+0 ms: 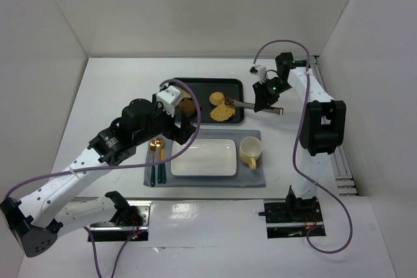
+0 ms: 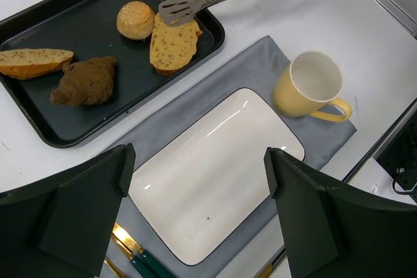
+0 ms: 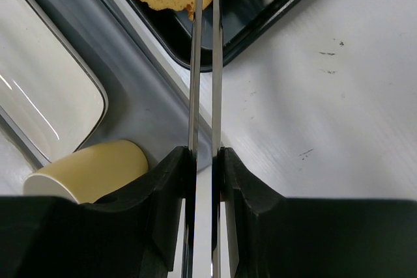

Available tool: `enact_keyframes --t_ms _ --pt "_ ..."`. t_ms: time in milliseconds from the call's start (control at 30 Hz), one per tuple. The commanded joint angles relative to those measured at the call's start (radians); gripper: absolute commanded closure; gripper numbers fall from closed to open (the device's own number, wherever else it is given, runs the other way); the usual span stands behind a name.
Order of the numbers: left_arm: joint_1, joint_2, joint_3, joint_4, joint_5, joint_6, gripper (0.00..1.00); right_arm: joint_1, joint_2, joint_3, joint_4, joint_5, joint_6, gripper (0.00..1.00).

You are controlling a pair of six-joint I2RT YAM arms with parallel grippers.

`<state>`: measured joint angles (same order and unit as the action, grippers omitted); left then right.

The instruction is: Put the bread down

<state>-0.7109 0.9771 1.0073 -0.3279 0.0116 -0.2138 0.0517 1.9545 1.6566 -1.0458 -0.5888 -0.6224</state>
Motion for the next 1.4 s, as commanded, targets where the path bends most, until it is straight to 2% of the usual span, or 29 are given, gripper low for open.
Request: enact_keyframes --t_ms 0,400,800,967,1200,1367 --pt "-0.001 -0.023 -0.006 0.052 -0.010 0.002 0.00 -0.007 -0.026 0.045 -0.027 -0.060 -0.011 0.98" --pt "-0.001 -0.023 -0.006 0.052 -0.010 0.002 0.00 -0.069 -0.111 0.043 0.024 -0.114 0.007 1.00" --pt "-0.001 -0.014 -0.015 0.052 -0.050 0.002 0.00 -0.069 -0.207 0.083 -0.131 -0.249 -0.068 1.00" --pt "-0.001 -0.034 -0.024 0.061 -0.070 0.011 0.00 0.051 -0.252 0.028 -0.252 -0.275 -0.172 1.00" --pt "-0.001 -0.043 -0.024 0.061 -0.104 0.011 0.00 0.215 -0.295 -0.122 -0.263 -0.186 -0.195 1.00" --pt "-0.001 -0.061 -0.033 0.070 -0.137 0.021 0.00 0.275 -0.304 -0.176 -0.263 -0.122 -0.195 1.00"
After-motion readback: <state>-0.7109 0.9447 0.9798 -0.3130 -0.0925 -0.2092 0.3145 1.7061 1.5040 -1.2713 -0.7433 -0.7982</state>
